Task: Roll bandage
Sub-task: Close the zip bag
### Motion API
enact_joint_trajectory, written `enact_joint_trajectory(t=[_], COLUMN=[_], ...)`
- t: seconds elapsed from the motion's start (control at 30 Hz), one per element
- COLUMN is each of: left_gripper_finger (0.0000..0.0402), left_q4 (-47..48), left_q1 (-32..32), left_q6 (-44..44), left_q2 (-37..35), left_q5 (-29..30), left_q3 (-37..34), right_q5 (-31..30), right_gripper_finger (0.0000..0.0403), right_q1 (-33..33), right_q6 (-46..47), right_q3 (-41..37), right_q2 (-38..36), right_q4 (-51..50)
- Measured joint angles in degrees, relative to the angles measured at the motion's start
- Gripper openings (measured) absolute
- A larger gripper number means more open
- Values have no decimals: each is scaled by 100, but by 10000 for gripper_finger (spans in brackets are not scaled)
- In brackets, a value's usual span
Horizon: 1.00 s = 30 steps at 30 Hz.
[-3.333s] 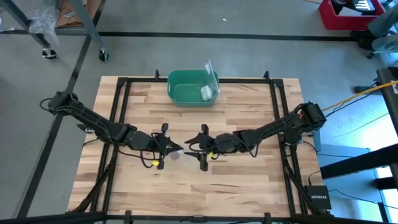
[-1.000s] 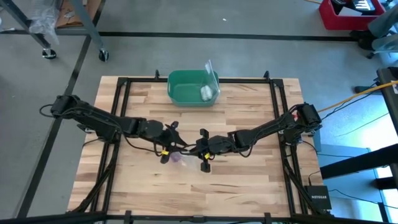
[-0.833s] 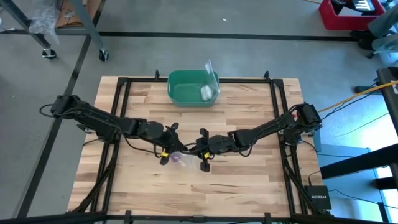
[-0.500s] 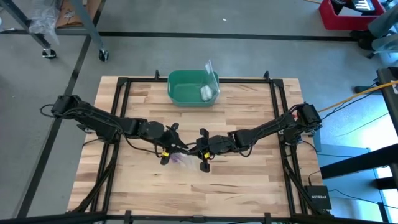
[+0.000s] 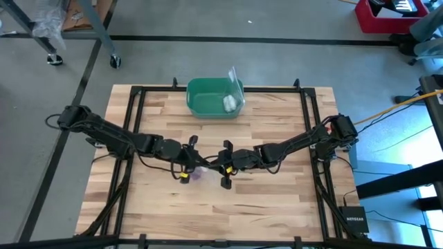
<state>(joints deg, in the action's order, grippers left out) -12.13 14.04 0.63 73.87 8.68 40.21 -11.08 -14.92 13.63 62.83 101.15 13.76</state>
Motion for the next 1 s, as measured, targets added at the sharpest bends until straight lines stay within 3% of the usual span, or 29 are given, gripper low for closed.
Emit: enact_joint_trajectory(t=[0.17, 0.37, 0.57, 0.83, 1.0], left_gripper_finger=[1, 0, 0, 3, 53], left_q4=[12, 20, -141, 114, 158], left_q1=[134, 125, 112, 112, 139], left_q6=[102, 111, 128, -565, -1037], left_q2=[-28, -134, -283, -317, -19], left_q5=[545, 566, 928, 264, -346], left_q3=[-6, -17, 17, 4, 4], right_q5=[-94, -89, 334, 164, 158], right_gripper_finger=[22, 25, 24, 28, 31], right_q1=[0, -86, -203, -249, -240], right_q6=[6, 163, 402, 307, 258], right_q3=[9, 29, -16, -4, 0], right_q2=[94, 196, 301, 252, 284], right_q4=[9, -18, -570, -397, -397])
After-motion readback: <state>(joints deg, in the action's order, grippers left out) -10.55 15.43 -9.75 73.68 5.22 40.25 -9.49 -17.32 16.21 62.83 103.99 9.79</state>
